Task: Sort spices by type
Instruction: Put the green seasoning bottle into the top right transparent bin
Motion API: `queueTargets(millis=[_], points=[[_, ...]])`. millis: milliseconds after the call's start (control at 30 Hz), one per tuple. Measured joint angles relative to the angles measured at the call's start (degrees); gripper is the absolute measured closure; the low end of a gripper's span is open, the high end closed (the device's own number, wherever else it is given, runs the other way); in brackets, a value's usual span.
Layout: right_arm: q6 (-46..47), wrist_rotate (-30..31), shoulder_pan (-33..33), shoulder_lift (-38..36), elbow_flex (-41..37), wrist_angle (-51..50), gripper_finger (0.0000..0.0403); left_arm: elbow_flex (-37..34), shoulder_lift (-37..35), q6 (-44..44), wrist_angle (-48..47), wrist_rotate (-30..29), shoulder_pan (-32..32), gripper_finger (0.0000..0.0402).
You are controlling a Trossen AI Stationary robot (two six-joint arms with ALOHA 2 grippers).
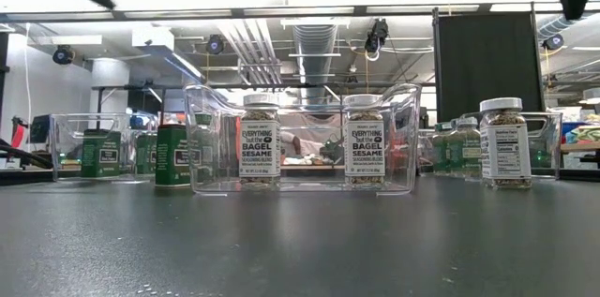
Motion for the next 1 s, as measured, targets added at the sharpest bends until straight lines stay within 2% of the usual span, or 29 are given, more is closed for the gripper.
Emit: queueTargets(millis=[67, 133, 300, 367, 500, 667, 833, 900, 1000], points=[[-0.31, 0.03, -0.05, -0.46, 0.98, 0.39, 0.0155, 0.53, -0.39, 2.51, -0.9, -6.18, 0.82, 0.0402], [-1.01, 0.78, -0.17, -0.79, 2.41, 0.71, 0.0154, 2.3, -0.62, 4.63, -3.47, -8.98, 2.42, 0.0402], [-3.48, 4.55, -0.42, -0.92, 5.35, 0.36, 0.0157, 7.67, -0.91, 8.94, -10.65, -5.19, 11.48, 0.0402], [-4.9, 6.34, -0.56, -0.92, 6.02, 0.25, 0.0158, 9.09, -0.94, 14.34, -11.55, -0.99, 16.19, 0.0402], [-6.83, 9.01, -0.95, -0.92, 6.16, 0.27, 0.0155, 10.95, -0.97, 27.58, -11.04, 12.12, 26.38, 0.0402], [-8.39, 11.75, -1.05, -0.92, 6.16, 0.24, 0.0147, 11.15, -1.0, 42.23, -10.63, 23.18, 39.81, 0.0402], [-9.54, 14.07, -1.05, -0.92, 6.14, 0.26, 0.014, 10.03, -1.06, 54.17, -8.13, 41.59, 54.09, 0.0402], [-9.94, 15.07, -1.05, -0.92, 6.14, 0.29, 0.0138, 9.51, -1.06, 57.75, -8.15, 45.3, 58.65, 0.0402], [-10.41, 16.34, -1.05, -0.92, 6.12, 0.42, 0.0135, 8.33, -1.06, 60.85, -8.67, 45.6, 63.28, 0.0402]])
